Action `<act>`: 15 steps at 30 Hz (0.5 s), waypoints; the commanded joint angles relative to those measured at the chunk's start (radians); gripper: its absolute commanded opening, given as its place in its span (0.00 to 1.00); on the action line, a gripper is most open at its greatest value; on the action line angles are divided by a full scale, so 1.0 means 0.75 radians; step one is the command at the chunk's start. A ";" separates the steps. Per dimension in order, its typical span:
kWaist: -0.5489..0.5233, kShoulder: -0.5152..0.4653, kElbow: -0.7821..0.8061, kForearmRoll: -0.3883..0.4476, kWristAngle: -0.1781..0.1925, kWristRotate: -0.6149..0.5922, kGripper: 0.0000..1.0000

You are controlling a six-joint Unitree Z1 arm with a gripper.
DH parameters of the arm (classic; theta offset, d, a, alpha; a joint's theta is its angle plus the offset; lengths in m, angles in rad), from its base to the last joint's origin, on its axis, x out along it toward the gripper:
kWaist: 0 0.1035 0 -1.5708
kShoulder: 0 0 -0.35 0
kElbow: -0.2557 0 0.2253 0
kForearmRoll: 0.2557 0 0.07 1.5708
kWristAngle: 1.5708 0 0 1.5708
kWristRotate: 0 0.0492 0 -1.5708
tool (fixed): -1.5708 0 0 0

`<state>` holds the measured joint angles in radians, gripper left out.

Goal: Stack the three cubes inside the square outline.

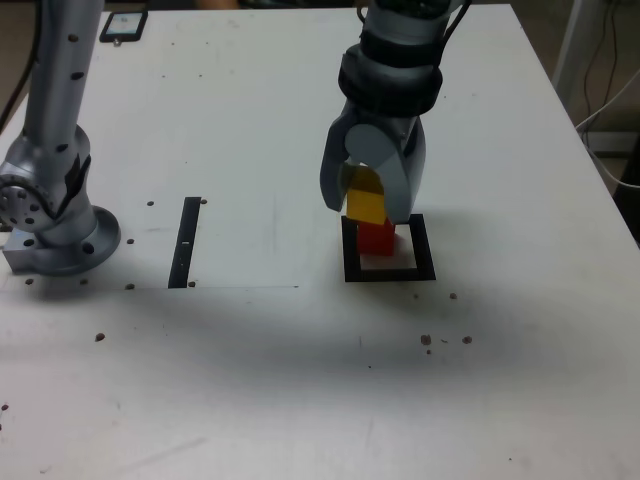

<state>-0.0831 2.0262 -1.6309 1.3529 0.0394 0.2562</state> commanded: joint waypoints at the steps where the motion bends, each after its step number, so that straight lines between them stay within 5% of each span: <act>1: 0.004 0.010 0.004 -0.003 0.003 0.004 0.27; 15: 0.015 0.039 -0.003 -0.019 -0.002 0.024 0.70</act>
<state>-0.0733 2.0549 -1.6289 1.3445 0.0396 0.2714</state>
